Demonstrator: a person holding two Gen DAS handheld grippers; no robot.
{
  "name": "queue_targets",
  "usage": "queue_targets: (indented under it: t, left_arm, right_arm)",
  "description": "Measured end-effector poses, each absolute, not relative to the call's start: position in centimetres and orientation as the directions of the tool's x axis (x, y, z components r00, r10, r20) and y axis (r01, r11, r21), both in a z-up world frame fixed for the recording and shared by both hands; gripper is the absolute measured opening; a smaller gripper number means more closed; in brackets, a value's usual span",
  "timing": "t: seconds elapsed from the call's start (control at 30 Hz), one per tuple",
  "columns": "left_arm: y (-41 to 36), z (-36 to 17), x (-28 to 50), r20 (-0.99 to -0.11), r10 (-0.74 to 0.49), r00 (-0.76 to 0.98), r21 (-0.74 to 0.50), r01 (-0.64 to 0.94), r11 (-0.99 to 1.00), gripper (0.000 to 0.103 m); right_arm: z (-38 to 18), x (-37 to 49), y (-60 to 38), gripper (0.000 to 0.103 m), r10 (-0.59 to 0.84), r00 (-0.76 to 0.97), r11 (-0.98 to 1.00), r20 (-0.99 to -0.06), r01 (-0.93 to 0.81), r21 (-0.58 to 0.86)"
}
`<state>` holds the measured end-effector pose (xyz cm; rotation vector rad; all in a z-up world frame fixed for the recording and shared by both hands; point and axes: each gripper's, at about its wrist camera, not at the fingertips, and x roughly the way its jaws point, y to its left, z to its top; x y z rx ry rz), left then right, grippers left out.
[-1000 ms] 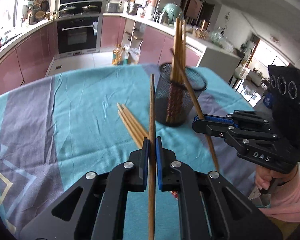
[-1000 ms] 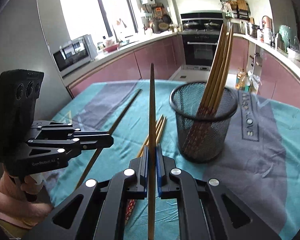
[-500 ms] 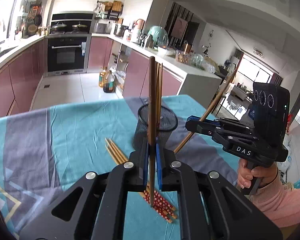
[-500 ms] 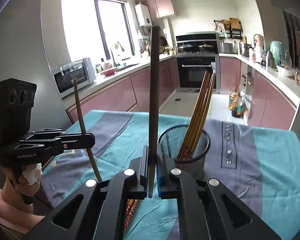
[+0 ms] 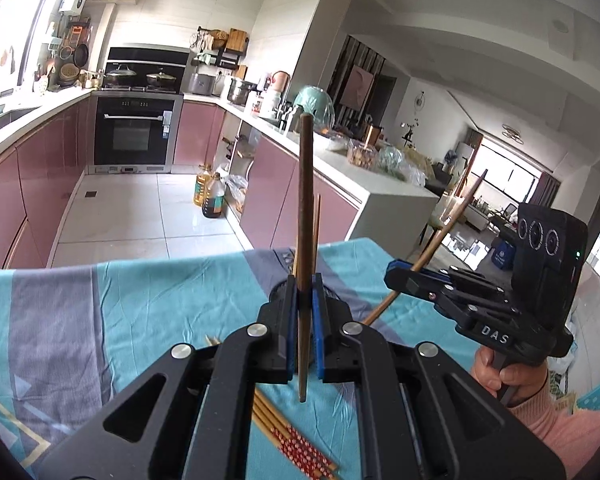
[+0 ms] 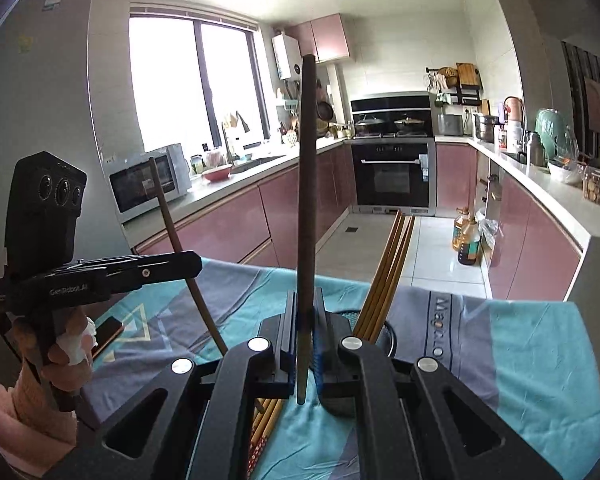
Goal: Organize utensils
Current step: 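Lift both held chopsticks upright and carry them over the mesh cup, then lower both chopsticks into the mesh cup and open both tools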
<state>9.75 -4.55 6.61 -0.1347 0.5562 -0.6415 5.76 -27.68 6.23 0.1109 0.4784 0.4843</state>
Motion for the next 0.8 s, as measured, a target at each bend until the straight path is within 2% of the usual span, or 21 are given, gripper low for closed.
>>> queue_targets:
  t: [0.47,0.8]
  left_arm:
    - [-6.2,10.8,11.0,-0.378,-0.601,0.704,-0.261,0.542,0.799,0.007]
    - [-8.3,11.3,12.1,-0.369,-0.575,0.73,-0.211,0.537,0.817,0.007]
  right_arm:
    - [8.7,6.6,-29.1,0.006,0.447,0.824,0.894,-0.347,-0.399,0.205]
    - [7.3,8.6,-28.8,0.006,0.405,0.828,0.914,-0.388,-0.35,0.206]
